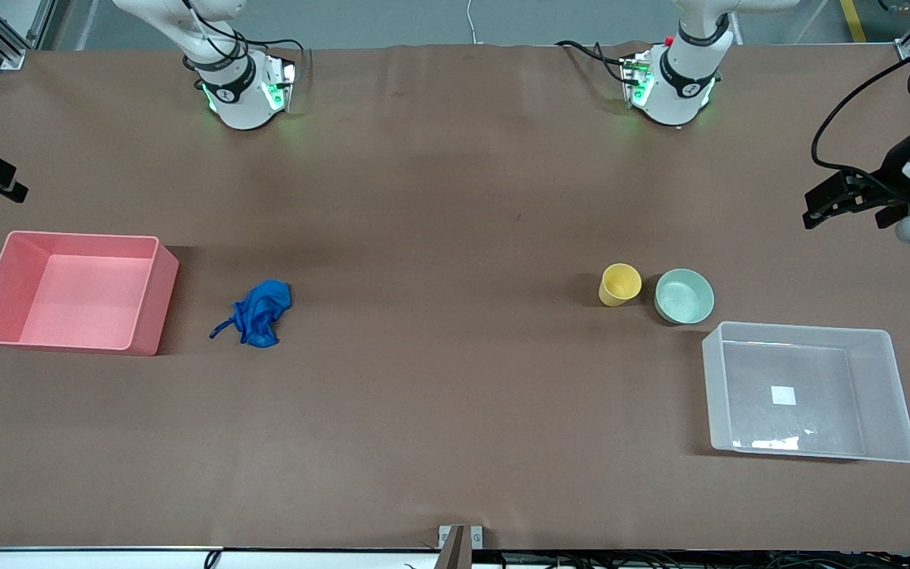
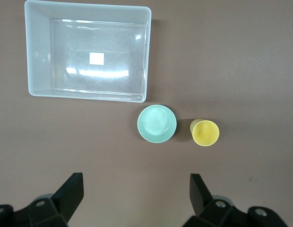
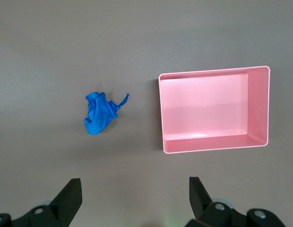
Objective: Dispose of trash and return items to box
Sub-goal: 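Reach the right gripper to the blue cloth while the left gripper reaches the bowl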
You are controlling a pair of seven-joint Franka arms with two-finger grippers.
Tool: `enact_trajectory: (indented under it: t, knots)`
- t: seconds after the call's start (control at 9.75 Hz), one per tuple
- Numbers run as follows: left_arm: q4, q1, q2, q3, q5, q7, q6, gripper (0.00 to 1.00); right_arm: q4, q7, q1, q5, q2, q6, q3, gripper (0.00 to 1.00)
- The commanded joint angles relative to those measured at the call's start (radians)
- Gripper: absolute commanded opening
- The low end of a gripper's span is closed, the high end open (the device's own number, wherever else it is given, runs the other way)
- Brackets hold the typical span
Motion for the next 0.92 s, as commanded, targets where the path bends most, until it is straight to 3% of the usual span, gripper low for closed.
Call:
enact_trajectory:
  t: [0.0,0.31,0.51,0.62,0.82]
  knots:
    - [-0.001,-0.003,0.012,-0.003,0.014,-0.009,-0.018,0.99,0.002,-0.010,-0.007,-0.012,-0.002,-0.005,0.008,1.00]
    - [-0.001,-0.004,0.017,-0.003,0.017,-0.009,-0.015,1.00,0.002,-0.007,-0.002,-0.012,-0.002,-0.002,0.011,1.00]
    - [-0.045,-0.003,0.009,0.003,0.012,0.008,0.003,1.00,-0.003,0.007,0.063,-0.009,0.006,-0.003,0.022,1.00]
    - [-0.123,0.005,-0.011,0.006,0.012,0.009,0.064,1.00,-0.062,0.017,0.070,-0.009,0.035,0.054,0.040,1.00]
    - [-0.420,0.020,-0.107,0.018,0.012,0.011,0.318,1.00,-0.290,0.145,0.074,-0.014,0.042,0.319,0.121,1.00]
